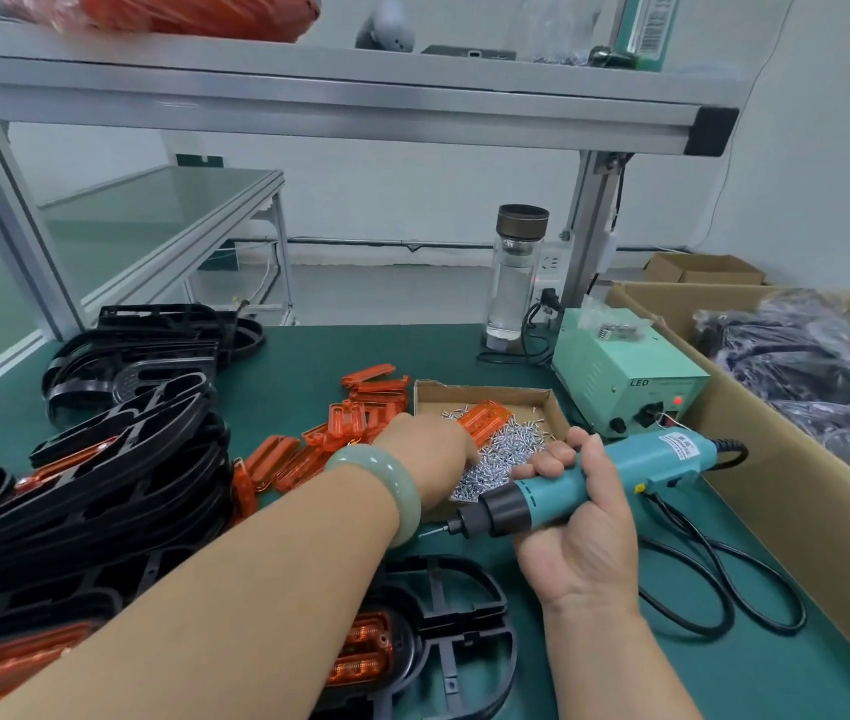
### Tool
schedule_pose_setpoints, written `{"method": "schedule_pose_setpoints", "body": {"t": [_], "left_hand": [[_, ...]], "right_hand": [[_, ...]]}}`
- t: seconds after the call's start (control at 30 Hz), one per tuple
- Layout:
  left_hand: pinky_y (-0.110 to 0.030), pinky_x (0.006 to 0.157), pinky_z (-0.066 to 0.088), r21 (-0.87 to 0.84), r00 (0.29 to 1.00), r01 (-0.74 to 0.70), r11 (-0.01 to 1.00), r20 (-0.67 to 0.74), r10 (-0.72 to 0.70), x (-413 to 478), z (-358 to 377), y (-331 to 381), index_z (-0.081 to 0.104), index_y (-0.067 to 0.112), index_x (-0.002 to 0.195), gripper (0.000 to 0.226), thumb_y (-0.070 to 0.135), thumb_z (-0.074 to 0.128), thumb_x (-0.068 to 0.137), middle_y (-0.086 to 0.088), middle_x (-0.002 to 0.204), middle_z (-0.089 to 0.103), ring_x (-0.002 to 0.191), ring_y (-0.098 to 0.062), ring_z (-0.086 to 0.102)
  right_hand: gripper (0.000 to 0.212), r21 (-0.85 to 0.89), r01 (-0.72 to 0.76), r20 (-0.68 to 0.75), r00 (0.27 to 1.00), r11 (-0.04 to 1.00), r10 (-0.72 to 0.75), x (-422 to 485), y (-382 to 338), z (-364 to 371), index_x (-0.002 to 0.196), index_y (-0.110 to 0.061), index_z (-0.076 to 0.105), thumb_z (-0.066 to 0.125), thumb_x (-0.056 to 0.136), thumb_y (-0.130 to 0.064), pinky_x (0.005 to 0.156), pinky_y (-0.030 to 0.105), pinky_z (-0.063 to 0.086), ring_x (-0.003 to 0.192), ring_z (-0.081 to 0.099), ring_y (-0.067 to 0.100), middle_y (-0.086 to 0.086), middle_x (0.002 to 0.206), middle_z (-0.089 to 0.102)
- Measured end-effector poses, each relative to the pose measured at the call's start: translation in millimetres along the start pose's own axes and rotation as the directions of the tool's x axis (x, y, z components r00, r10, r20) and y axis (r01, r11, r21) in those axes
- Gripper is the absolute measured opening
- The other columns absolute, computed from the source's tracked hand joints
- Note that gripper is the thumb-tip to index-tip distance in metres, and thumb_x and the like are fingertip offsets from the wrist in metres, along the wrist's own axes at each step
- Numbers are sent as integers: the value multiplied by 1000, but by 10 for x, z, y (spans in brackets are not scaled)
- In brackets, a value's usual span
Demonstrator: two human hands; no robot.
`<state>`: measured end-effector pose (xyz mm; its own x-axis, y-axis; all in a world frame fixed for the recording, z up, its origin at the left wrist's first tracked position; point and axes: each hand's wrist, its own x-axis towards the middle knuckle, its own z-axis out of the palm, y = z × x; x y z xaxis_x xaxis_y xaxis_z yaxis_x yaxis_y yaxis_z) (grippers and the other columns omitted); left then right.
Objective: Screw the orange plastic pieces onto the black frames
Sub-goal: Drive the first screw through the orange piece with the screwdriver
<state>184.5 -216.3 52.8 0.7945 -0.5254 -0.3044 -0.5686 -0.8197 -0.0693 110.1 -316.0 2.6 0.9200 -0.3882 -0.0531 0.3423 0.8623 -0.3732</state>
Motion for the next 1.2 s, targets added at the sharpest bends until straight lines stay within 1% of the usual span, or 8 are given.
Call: {"method": "schedule_pose_setpoints", "body": {"t": [0.13, 0.23, 0.47, 0.6, 0.77, 0.97, 1.07, 1.2], "left_hand": [[-35, 92, 44, -76, 999, 22, 997, -36, -24, 47, 36, -31, 54, 27, 129, 44, 3, 47, 93, -4, 131, 56, 115, -27, 55], [-36, 96, 47, -129, 997, 36, 991, -67, -44, 55, 42, -38, 60, 23, 124, 35, 9, 50, 94, -4, 128, 59, 113, -24, 57], [-38, 100, 39, -128, 988, -2, 992, -155, -18, 73, 85, -64, 64, 28, 113, 25, 16, 52, 95, 2, 120, 63, 114, -22, 54], [-37, 96, 45, -253, 977, -17, 967, -210, -38, 83, 128, -87, 70, 25, 103, 20, 17, 56, 92, 3, 110, 68, 106, -19, 59], [-27, 82, 48, -445, 942, -66, 893, -322, -91, 73, 132, -132, 73, 22, 91, 11, 23, 62, 89, 6, 100, 69, 87, -10, 59], [-20, 77, 40, -483, 927, -98, 870, -363, -96, 46, 150, -138, 72, 26, 96, 16, 19, 59, 90, 10, 92, 63, 80, -6, 51], [-20, 78, 43, -553, 918, -97, 827, -370, -140, 29, 132, -117, 73, 27, 93, 13, 21, 61, 89, 14, 85, 57, 79, -5, 54], [-25, 72, 52, -658, 915, -97, 747, -353, -193, -14, 100, -92, 69, 26, 78, 15, 29, 60, 90, 9, 80, 67, 75, -9, 63]], "right_hand": [[18, 1, -4, -2, 1000, 1000, 4, -2, -5, -1, 93, -17, 54, 61, 79, -22, 55, 22, 50, 51, 49, 6, -6, 63, 50], [16, 3, -5, -1, 1000, 1000, 5, 2, -9, 2, 93, -17, 54, 61, 80, -22, 55, 21, 50, 50, 49, 5, -6, 63, 50], [16, 1, -6, -10, 1000, 1000, 6, 9, -6, -5, 94, -17, 54, 60, 80, -22, 55, 22, 49, 51, 49, 6, -6, 63, 50], [17, -2, -10, -7, 1000, 1000, 10, 10, -10, -3, 94, -16, 56, 61, 79, -22, 55, 21, 50, 50, 50, 6, -6, 63, 50], [26, -21, -31, -22, 999, 999, 30, 14, -6, 8, 99, -12, 58, 60, 79, -27, 54, 21, 50, 50, 50, 5, -7, 63, 51], [22, -36, -30, 2, 1000, 999, 30, 0, -20, -4, 97, -13, 58, 58, 79, -26, 60, 23, 44, 50, 47, 6, -7, 64, 48], [23, -30, -29, 16, 999, 999, 29, -6, -30, -8, 96, -13, 58, 58, 78, -26, 61, 25, 43, 50, 47, 7, -6, 64, 47], [24, -21, -34, 32, 999, 999, 34, -8, -38, -9, 97, -13, 56, 57, 78, -28, 65, 28, 41, 51, 47, 9, -4, 65, 48]]}}
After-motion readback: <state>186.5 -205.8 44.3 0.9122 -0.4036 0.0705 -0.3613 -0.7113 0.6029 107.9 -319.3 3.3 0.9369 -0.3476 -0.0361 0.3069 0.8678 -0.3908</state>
